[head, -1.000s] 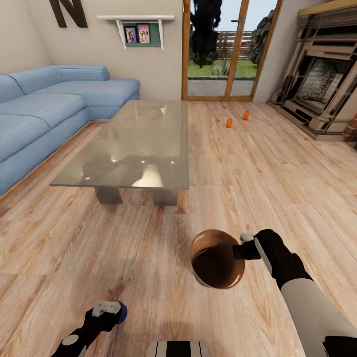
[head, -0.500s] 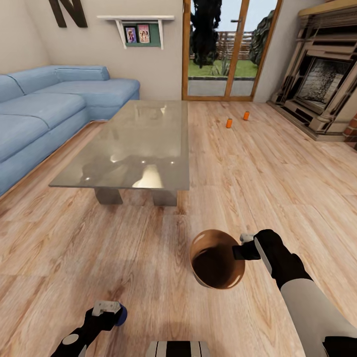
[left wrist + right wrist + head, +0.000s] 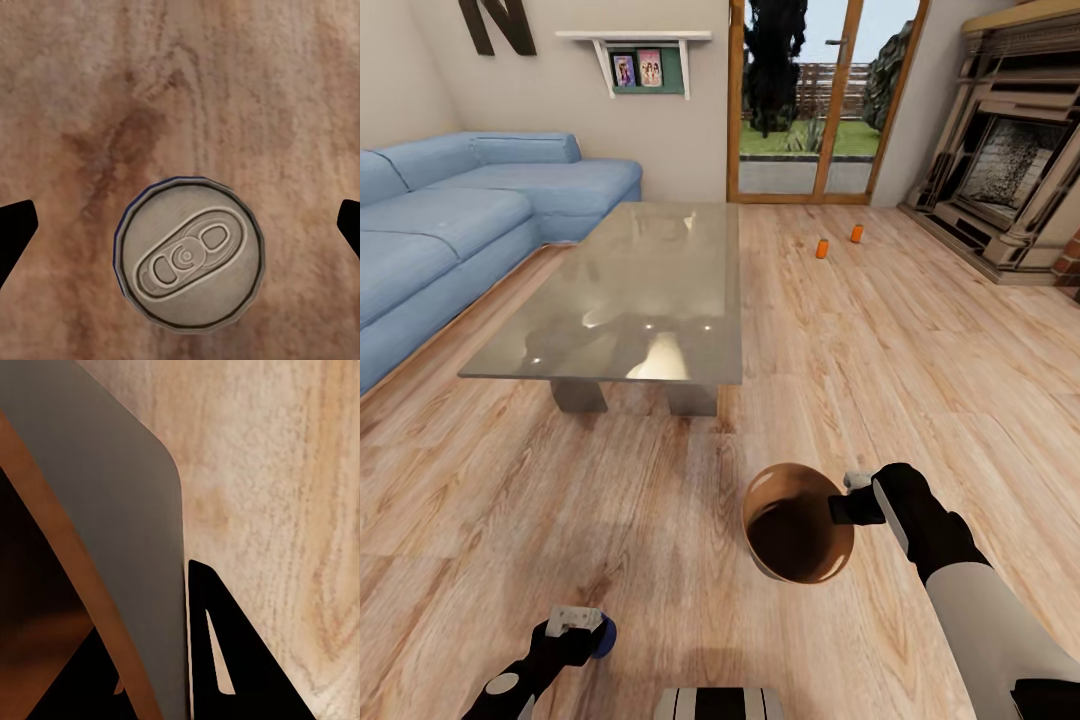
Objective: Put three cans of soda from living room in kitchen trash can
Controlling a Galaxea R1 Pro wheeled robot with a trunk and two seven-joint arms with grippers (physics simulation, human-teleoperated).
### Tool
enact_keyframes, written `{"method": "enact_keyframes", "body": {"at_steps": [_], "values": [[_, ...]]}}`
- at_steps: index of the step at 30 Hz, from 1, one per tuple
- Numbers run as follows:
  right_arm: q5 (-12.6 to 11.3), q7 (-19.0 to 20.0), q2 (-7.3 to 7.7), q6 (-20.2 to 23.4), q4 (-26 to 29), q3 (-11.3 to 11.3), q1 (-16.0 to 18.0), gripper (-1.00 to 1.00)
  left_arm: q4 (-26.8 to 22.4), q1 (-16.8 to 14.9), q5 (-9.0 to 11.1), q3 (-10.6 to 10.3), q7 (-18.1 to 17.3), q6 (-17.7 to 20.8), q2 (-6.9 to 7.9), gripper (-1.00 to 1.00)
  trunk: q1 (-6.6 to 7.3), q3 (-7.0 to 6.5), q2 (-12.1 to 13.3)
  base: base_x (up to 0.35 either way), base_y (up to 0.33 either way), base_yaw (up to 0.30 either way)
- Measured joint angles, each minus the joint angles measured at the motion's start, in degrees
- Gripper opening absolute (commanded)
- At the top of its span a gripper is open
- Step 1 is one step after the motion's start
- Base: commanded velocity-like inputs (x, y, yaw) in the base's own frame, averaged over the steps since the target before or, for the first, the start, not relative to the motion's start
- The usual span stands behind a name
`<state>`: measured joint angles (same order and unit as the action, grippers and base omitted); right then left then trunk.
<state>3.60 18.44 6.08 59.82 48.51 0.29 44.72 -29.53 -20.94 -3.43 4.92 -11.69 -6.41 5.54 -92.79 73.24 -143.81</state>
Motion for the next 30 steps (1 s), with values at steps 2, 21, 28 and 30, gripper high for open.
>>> {"method": "enact_keyframes", "body": {"at_steps": [2, 21, 28, 30], "values": [[0.0, 0.0, 0.0, 0.0, 0.0, 0.0, 0.0, -1.0, 0.0, 0.0, 0.0, 0.0, 0.0, 0.0, 0.0, 1.0, -0.03, 0.22, 0.0, 0.0, 0.0, 0.0], [-0.5, 0.0, 0.34, 0.0, 0.3, -0.1, 3.2, -1.0, 0.4, 0.0, -0.1, 0.0, 0.1, 0.0, 0.0, 1.0, -0.41, 3.54, -0.2, 0.0, 0.0, 0.0], [0.2, -0.1, 1.44, 0.0, 0.6, -0.1, 5.7, -1.0, 0.5, 0.0, -0.1, 0.0, 0.1, 0.0, 0.0, 1.0, -0.41, 3.54, -0.2, 0.003, 0.0, 0.0], [0.3, -0.1, 1.49, -0.1, 2.9, -0.2, 6.1, -1.0, 0.5, 0.0, -0.1, 0.0, 0.1, 0.0, 0.0, 1.0, -0.4, 3.53, -0.2, 0.068, 0.0, 0.0]]}}
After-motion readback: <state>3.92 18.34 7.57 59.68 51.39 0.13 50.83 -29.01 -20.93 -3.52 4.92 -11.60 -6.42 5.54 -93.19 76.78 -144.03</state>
